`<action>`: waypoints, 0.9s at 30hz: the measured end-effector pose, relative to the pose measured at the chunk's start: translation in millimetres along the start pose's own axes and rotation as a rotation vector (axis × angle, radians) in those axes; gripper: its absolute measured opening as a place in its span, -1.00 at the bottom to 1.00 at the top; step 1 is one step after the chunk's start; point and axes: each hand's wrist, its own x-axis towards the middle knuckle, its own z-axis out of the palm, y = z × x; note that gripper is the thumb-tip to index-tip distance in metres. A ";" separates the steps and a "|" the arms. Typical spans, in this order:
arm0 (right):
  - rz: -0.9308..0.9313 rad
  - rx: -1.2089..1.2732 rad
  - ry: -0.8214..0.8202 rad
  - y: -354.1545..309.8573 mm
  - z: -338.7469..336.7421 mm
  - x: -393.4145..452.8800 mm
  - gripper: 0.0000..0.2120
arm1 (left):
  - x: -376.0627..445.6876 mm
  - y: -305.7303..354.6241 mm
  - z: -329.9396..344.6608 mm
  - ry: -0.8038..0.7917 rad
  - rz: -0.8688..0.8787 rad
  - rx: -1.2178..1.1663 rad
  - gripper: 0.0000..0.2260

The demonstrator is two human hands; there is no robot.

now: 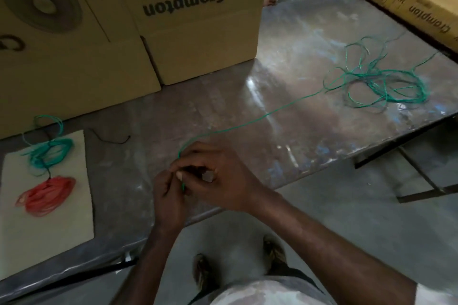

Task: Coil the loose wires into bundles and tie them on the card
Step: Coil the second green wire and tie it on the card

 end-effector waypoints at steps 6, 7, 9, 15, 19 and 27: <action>0.005 -0.077 0.028 -9.1 68.6 25.6 -0.74 | 17.0 -8.8 -92.5 -0.040 -0.082 0.099 -0.57; 0.002 -0.087 0.025 -8.3 77.1 28.3 -0.72 | 18.5 -6.3 -101.1 -0.059 -0.081 0.098 -0.58; 0.006 -0.126 0.020 -4.7 89.2 32.7 -0.71 | 22.4 -3.3 -108.6 -0.062 -0.112 0.055 -0.48; 0.117 -0.344 0.071 29.2 90.2 32.1 -0.86 | 24.6 -6.7 -111.7 -0.146 -0.055 0.150 -0.43; 0.195 -0.394 0.108 56.3 69.2 24.3 -0.90 | 36.8 -7.5 -103.9 -0.241 -0.036 0.212 -0.52; 0.255 -0.326 0.130 75.1 20.1 20.8 -0.94 | 57.7 -14.7 -63.9 -0.478 -0.150 0.167 -0.71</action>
